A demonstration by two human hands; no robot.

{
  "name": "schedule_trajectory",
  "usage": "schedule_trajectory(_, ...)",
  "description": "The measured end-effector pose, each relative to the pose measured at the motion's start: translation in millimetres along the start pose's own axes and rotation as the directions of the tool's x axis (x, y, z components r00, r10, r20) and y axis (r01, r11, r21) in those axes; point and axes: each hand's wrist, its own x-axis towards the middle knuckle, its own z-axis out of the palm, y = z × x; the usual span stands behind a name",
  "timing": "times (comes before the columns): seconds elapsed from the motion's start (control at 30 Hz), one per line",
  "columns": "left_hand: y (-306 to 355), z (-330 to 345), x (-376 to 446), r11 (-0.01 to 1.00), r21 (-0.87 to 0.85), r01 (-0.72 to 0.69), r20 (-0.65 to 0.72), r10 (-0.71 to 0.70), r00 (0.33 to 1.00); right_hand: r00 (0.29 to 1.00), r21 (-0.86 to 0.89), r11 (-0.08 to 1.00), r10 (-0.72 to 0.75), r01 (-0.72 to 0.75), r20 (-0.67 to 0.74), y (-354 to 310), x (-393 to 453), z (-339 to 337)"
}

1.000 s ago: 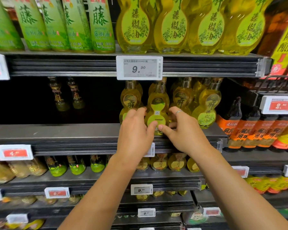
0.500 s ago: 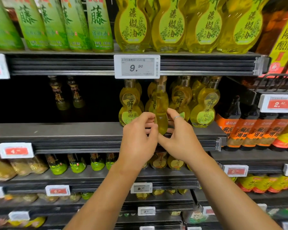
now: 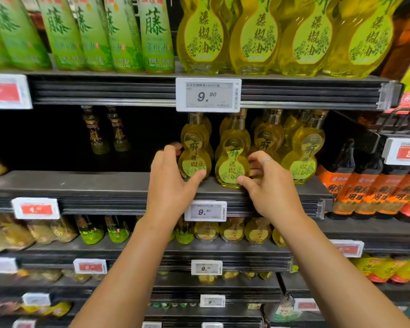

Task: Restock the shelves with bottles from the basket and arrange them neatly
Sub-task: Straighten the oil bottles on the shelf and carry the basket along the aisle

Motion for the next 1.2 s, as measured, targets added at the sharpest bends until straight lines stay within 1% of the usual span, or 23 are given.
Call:
schedule_trajectory(0.13, 0, 5, 3, 0.999, 0.030, 0.040, -0.010, -0.040, 0.999, 0.999, -0.094, 0.994, -0.049, 0.049, 0.007, -7, 2, 2)
schedule_trajectory(0.23, -1, 8, 5, 0.996, 0.033, 0.080, -0.026, -0.079, 0.997, 0.999, -0.141, 0.989, -0.039, 0.037, -0.008, -8, 6, 3)
schedule_trajectory(0.4, -4, 6, 14, 0.991, 0.047, 0.125, 0.068, -0.128, 0.989, 0.998, -0.198, 0.980, -0.015, 0.004, -0.055, -8, 8, 12)
schedule_trajectory(0.57, -6, 1, 19, 0.988, 0.053, 0.146, 0.074, -0.150, 0.986, 0.995, -0.251, 0.968, -0.040, 0.016, -0.090, -6, 8, 21)
schedule_trajectory(0.73, -5, 2, 18, 0.990, 0.041, 0.137, 0.103, -0.140, 0.985, 0.994, -0.221, 0.975, -0.034, 0.009, -0.107, -6, 6, 15)
schedule_trajectory(0.77, -5, 2, 18, 0.990, 0.032, 0.139, 0.112, -0.142, 0.983, 0.991, -0.208, 0.978, -0.038, 0.011, -0.129, -5, 5, 10)
schedule_trajectory(0.87, -4, 4, 19, 0.989, 0.039, 0.146, 0.115, -0.150, 0.982, 0.963, -0.181, 0.983, -0.059, 0.011, -0.262, -5, 7, -11)
schedule_trajectory(0.93, -3, 5, 18, 0.987, 0.062, 0.151, 0.103, -0.157, 0.982, 0.943, -0.159, 0.987, -0.036, -0.017, -0.330, -5, 12, -24)
schedule_trajectory(1.0, -2, 6, 18, 0.985, 0.084, 0.150, 0.092, -0.157, 0.983, 0.929, -0.181, 0.981, -0.004, -0.068, -0.369, -7, 18, -31)
schedule_trajectory(1.07, -2, 7, 16, 0.985, 0.094, 0.144, 0.089, -0.152, 0.984, 0.928, -0.243, 0.965, 0.002, -0.099, -0.371, -8, 22, -33)
schedule_trajectory(1.2, -5, 8, 14, 0.989, 0.069, 0.130, 0.097, -0.136, 0.986, 0.954, -0.317, 0.944, -0.009, -0.090, -0.300, -4, 18, -21)
